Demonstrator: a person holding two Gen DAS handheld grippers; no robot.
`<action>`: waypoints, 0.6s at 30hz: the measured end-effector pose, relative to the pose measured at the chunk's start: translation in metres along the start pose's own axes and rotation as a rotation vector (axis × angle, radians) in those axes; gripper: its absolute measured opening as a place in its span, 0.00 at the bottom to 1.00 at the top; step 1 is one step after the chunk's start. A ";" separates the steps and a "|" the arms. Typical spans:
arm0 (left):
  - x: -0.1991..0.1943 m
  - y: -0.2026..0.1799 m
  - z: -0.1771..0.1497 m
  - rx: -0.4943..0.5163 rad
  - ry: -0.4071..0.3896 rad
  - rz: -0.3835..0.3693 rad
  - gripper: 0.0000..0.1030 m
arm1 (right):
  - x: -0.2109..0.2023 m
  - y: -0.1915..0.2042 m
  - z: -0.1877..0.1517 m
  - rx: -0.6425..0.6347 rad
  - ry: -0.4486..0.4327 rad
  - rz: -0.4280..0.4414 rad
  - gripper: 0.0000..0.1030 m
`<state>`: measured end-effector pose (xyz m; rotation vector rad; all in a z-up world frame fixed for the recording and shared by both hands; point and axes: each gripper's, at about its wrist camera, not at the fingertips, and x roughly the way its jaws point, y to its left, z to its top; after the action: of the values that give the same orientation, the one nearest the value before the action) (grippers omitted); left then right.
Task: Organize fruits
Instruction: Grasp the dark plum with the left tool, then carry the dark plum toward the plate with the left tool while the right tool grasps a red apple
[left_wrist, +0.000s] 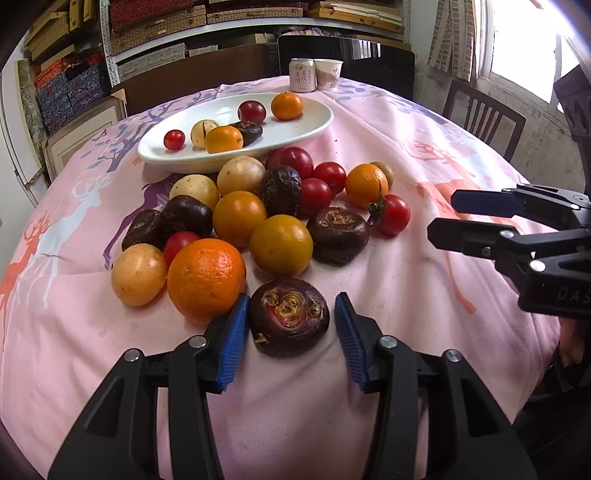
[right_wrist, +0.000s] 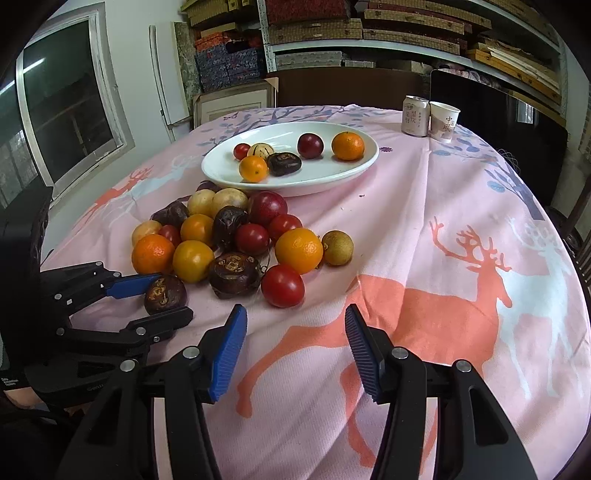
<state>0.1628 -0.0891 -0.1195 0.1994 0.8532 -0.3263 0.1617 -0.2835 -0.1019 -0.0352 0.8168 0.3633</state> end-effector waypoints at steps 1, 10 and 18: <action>-0.001 0.001 -0.001 -0.003 -0.006 -0.006 0.43 | 0.001 0.001 0.000 -0.001 0.003 0.001 0.54; -0.031 0.013 -0.017 -0.035 -0.055 -0.065 0.40 | 0.017 0.009 0.012 -0.025 0.023 0.010 0.53; -0.035 0.016 -0.024 -0.037 -0.040 -0.071 0.40 | 0.040 0.009 0.021 0.002 0.063 0.025 0.35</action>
<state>0.1304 -0.0601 -0.1079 0.1282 0.8277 -0.3798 0.1987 -0.2591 -0.1150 -0.0351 0.8808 0.3871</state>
